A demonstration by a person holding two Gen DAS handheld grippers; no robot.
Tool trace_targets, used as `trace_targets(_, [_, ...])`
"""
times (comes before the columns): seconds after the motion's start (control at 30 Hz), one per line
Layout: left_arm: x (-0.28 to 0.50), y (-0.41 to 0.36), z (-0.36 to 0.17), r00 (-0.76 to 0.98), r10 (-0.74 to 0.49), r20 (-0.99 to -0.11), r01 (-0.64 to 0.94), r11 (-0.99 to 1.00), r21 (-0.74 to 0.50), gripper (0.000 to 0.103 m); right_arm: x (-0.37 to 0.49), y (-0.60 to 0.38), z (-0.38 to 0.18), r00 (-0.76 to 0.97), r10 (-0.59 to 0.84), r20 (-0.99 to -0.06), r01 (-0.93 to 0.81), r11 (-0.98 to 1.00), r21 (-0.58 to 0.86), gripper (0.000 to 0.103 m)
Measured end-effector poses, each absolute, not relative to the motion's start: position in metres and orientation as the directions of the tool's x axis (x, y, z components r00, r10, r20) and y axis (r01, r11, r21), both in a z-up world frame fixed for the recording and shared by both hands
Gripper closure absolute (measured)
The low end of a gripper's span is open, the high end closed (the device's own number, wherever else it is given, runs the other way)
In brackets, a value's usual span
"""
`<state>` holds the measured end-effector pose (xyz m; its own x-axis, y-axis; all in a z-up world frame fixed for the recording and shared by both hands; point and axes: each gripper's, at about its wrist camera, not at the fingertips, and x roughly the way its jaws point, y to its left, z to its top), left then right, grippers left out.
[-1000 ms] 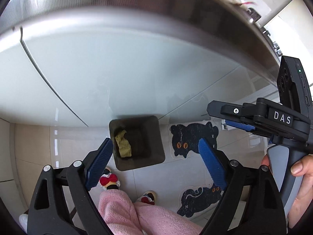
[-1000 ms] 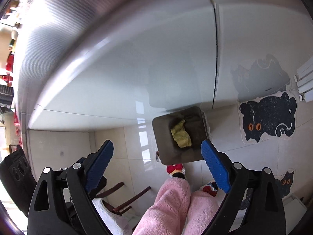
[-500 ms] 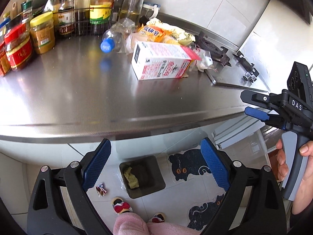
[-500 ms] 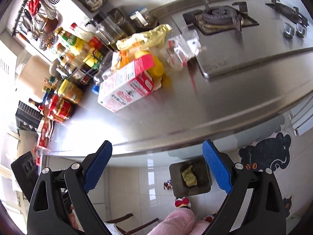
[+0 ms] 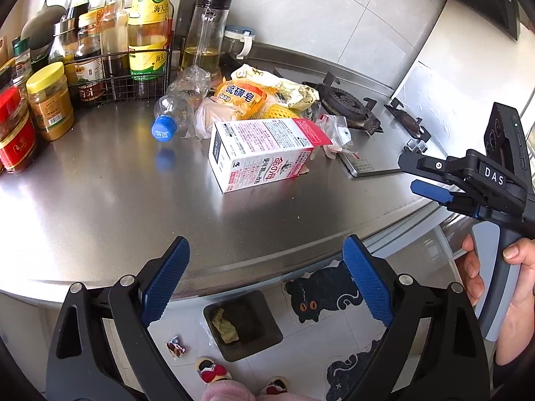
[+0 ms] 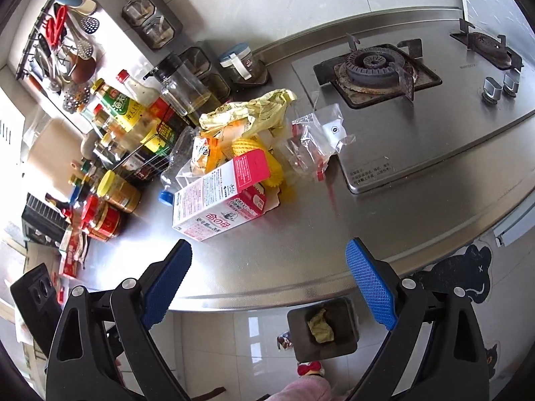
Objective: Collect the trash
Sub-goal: 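Raise both tools back up over the counter, then grasp the pink-and-white carton with the left tool while the right tool grasps the clear red-striped bag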
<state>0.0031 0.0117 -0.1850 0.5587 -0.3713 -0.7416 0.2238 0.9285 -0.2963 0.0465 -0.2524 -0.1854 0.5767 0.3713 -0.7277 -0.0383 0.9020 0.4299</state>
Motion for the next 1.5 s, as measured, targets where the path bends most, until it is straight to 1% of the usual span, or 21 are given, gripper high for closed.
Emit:
trace_targets(0.17, [0.011, 0.014, -0.181, 0.579, -0.351, -0.736, 0.231, 0.936, -0.265, 0.015, 0.058, -0.248, -0.187, 0.581, 0.337, -0.741, -0.042, 0.921, 0.387, 0.009])
trace_targets(0.4, [0.038, 0.013, -0.18, 0.608, -0.32, -0.726, 0.275, 0.943, -0.186, 0.012, 0.081, -0.244, -0.188, 0.597, 0.282, -0.752, -0.028, 0.943, 0.331, 0.009])
trace_targets(0.47, [0.048, 0.014, -0.179, 0.615, -0.326, -0.718, 0.304, 0.938, -0.166, 0.012, 0.089, -0.24, -0.191, 0.602, 0.25, -0.758, -0.038, 0.958, 0.286, 0.011])
trace_targets(0.6, [0.07, 0.014, -0.178, 0.613, -0.344, -0.711, 0.376, 0.919, -0.12, 0.01, 0.106, -0.234, -0.199, 0.605, 0.191, -0.773, -0.043, 0.977, 0.208, 0.023])
trace_targets(0.63, [0.075, 0.014, -0.179, 0.605, -0.354, -0.713, 0.397, 0.91, -0.115, 0.01, 0.11, -0.234, -0.203, 0.599, 0.185, -0.779, -0.034, 0.978, 0.206, 0.023])
trace_targets(0.8, [0.1, 0.011, -0.186, 0.575, -0.374, -0.728, 0.475, 0.877, -0.075, 0.01, 0.126, -0.24, -0.22, 0.574, 0.169, -0.801, 0.028, 0.974, 0.225, 0.031])
trace_targets(1.0, [0.121, 0.007, -0.198, 0.498, -0.445, -0.744, 0.59, 0.803, -0.086, 0.009, 0.137, -0.251, -0.231, 0.565, 0.194, -0.802, 0.102, 0.948, 0.301, 0.032])
trace_targets(1.3, [0.142, -0.014, -0.213, 0.471, -0.459, -0.753, 0.723, 0.69, 0.032, 0.008, 0.154, -0.263, -0.237, 0.562, 0.205, -0.801, 0.196, 0.908, 0.37, 0.034])
trace_targets(1.5, [0.147, -0.029, -0.228, 0.402, -0.488, -0.775, 0.782, 0.623, 0.014, 0.009, 0.172, -0.265, -0.238, 0.573, 0.183, -0.799, 0.226, 0.902, 0.369, 0.034])
